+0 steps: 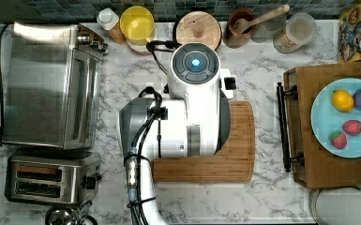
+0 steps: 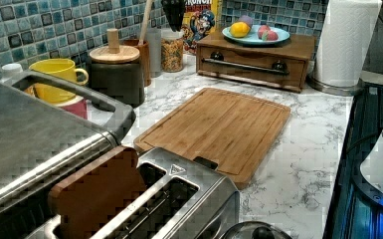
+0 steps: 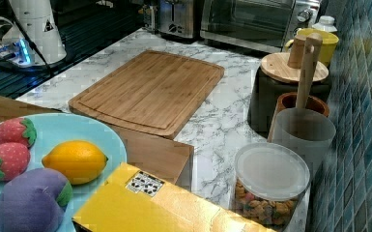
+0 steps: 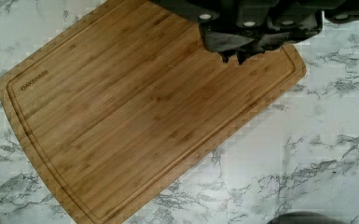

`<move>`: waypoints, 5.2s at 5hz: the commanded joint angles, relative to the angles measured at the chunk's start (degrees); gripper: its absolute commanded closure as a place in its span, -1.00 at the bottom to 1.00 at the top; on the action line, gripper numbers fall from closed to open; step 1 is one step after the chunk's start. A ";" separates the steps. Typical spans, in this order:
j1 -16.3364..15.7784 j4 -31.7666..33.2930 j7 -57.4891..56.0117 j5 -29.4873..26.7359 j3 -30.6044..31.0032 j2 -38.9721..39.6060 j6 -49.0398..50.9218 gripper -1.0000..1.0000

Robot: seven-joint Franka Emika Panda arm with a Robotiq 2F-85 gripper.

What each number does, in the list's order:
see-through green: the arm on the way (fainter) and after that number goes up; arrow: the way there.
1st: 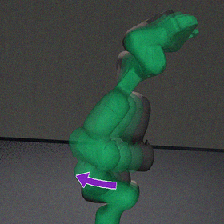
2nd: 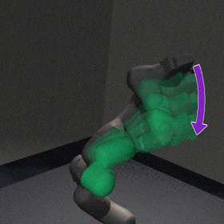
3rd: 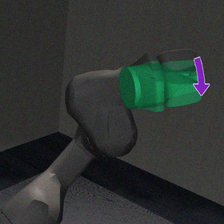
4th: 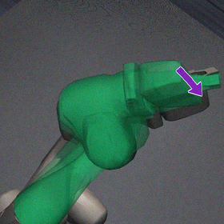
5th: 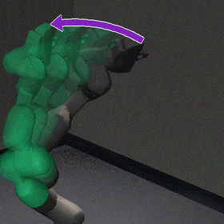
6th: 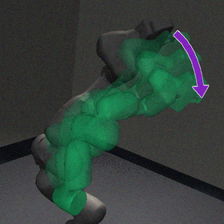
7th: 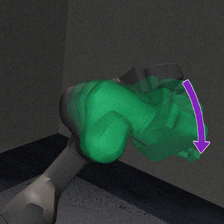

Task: Turn on the toaster.

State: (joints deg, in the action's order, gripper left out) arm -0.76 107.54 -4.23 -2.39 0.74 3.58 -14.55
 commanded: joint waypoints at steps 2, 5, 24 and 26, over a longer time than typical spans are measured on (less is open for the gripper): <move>-0.78 2.93 -1.84 -1.35 0.92 -0.42 -2.11 1.00; -5.49 17.94 -8.64 -7.55 7.07 -7.46 -11.13 1.00; -19.57 34.75 -26.38 -28.83 20.77 -18.50 -26.35 1.00; -16.41 33.84 -17.75 -21.77 23.86 -13.06 -28.84 1.00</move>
State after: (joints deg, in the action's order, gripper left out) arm -18.35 144.13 -25.79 -24.44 23.74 -12.13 -42.05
